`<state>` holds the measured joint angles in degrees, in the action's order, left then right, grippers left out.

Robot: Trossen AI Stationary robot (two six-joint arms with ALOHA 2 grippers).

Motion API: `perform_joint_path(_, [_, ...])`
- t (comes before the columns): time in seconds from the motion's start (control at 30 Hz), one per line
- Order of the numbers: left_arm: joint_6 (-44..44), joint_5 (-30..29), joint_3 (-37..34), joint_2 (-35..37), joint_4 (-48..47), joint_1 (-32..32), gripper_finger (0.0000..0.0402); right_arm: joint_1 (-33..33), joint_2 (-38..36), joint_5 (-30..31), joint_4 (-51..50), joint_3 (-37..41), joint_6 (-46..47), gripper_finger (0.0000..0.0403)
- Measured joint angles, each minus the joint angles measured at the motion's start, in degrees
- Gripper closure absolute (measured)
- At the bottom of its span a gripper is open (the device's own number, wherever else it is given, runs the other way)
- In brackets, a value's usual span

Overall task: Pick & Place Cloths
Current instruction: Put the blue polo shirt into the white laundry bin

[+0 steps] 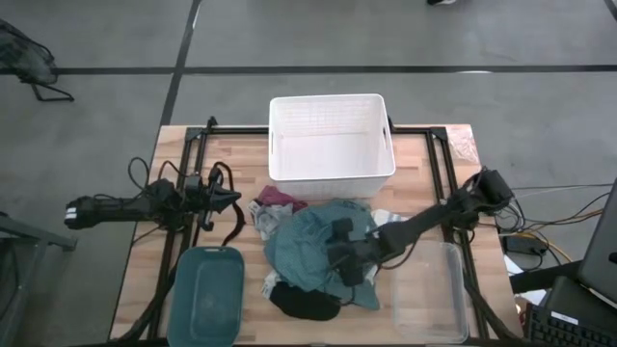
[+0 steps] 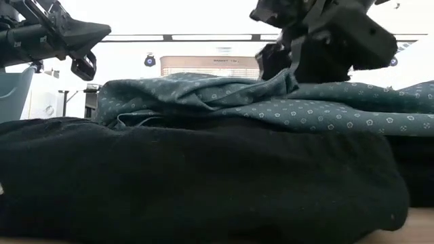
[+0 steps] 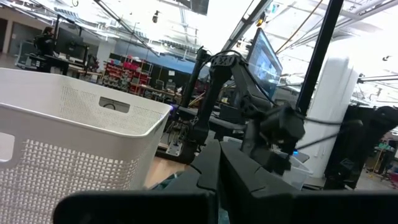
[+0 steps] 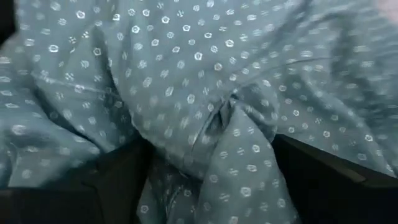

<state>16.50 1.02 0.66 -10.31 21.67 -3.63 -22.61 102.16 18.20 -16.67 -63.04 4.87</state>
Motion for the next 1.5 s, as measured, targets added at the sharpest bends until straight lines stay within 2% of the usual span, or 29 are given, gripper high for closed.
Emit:
perform_joint_path(0.1, [0.0,0.0,0.0,0.0,0.0,0.0,0.039,0.0,2.5,-0.5,-2.2,-2.4,-0.4,0.0109])
perform_joint_path(0.2, [0.0,0.0,0.0,0.0,-0.2,0.0,0.039,0.0,4.5,-0.7,-6.0,-5.5,-0.7,0.0158])
perform_joint_path(0.5, [0.0,0.0,0.0,0.0,-0.3,0.0,0.039,-0.3,3.9,-2.7,-12.3,-11.6,-5.4,0.037])
perform_joint_path(0.8, [0.0,0.0,0.0,0.0,-0.9,0.0,0.039,-0.3,-0.3,0.4,-24.5,-19.4,-7.9,0.0378])
perform_joint_path(1.0, [0.0,0.0,0.0,-0.2,-1.4,0.0,0.039,-0.2,-7.4,4.6,-31.5,-25.7,-8.7,0.0378])
perform_joint_path(1.3, [0.0,0.0,0.0,-0.6,-2.9,0.0,0.039,2.1,-17.9,15.0,-29.9,-32.8,-15.7,0.0378])
perform_joint_path(1.5, [0.0,0.0,0.0,-0.7,-3.3,0.0,0.039,6.7,-19.8,16.1,-26.1,-40.8,-21.9,0.0378])
